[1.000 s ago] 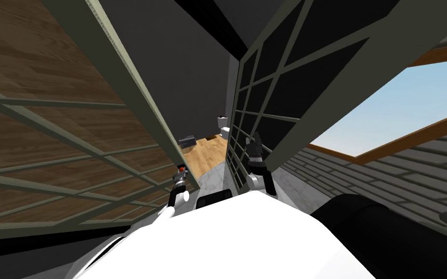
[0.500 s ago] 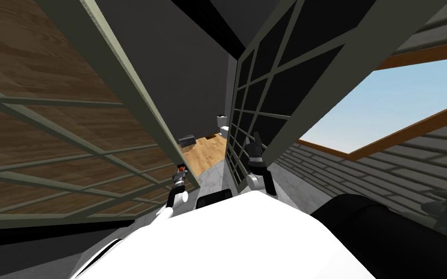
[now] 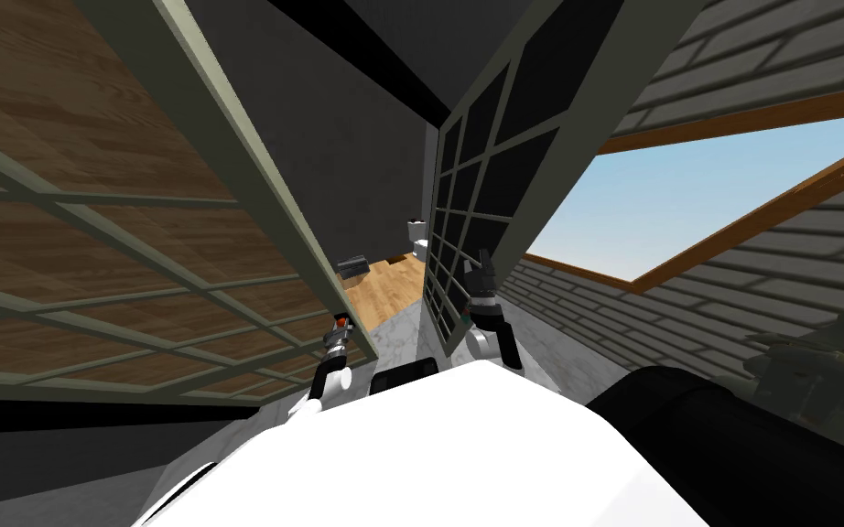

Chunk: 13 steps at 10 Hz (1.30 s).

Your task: Pull the door open

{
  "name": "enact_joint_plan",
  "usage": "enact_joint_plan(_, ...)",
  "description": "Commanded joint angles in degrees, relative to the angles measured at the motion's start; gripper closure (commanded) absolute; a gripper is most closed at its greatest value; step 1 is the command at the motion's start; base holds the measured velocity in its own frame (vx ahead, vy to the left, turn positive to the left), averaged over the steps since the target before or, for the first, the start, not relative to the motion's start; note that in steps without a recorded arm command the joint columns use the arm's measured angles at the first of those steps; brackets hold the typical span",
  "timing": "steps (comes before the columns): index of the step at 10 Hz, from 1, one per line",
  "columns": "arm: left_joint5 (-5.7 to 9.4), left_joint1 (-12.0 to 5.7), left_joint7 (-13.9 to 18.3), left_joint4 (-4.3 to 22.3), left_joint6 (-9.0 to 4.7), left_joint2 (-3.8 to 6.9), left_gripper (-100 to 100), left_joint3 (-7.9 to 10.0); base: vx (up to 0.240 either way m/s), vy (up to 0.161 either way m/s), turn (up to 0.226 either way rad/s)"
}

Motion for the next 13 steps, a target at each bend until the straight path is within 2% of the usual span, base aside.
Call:
enact_joint_plan(1,-0.07,-0.67,1.78,1.38,-1.09,1.53,100,-0.04,-0.057,0.005,-0.076)
enact_joint_plan(2,-0.18,-0.51,2.35,1.36,-1.15,1.96,100,-0.3,-0.101,0.01,-0.099)
enact_joint_plan(3,-0.42,-0.18,3.53,1.3,-1.27,2.85,100,-0.84,-0.122,0.033,-0.151)
enact_joint_plan(8,-0.42,-0.18,3.53,1.3,-1.27,2.85,100,-0.84,-0.03,0.003,-0.006)
enact_joint_plan(10,-0.89,0.48,5.85,1.2,-1.51,4.61,100,-1.91,-0.086,0.017,-0.165)
enact_joint_plan(13,-1.31,1.08,7.98,1.11,-1.73,6.22,100,-2.88,-0.099,0.027,-0.146)
